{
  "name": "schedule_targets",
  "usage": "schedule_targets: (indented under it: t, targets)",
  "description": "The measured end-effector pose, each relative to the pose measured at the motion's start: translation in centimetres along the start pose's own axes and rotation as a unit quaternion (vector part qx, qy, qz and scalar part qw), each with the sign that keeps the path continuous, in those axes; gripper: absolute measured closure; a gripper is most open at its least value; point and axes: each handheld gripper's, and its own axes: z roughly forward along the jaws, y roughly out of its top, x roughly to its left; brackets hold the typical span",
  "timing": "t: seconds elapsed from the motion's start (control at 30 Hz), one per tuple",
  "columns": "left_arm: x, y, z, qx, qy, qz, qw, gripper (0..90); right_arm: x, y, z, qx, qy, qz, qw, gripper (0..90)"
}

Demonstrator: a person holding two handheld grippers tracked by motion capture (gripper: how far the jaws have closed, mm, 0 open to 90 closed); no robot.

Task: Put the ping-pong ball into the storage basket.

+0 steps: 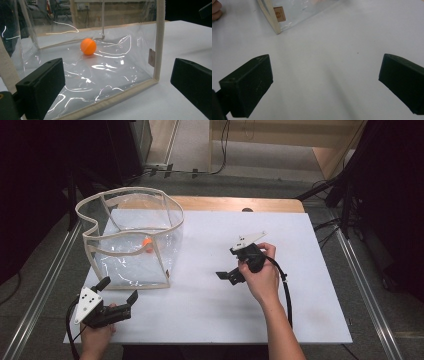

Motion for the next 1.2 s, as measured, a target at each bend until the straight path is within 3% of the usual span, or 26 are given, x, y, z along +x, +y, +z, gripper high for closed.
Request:
schedule_targets:
  t: [1.2]
  targets:
    - [0.0, 0.0, 0.0, 0.001, 0.0, 0.001, 1.0, 0.0, -1.3, -6.7, -2.4, -0.045, -0.025, 0.059, 0.9969, 0.0]
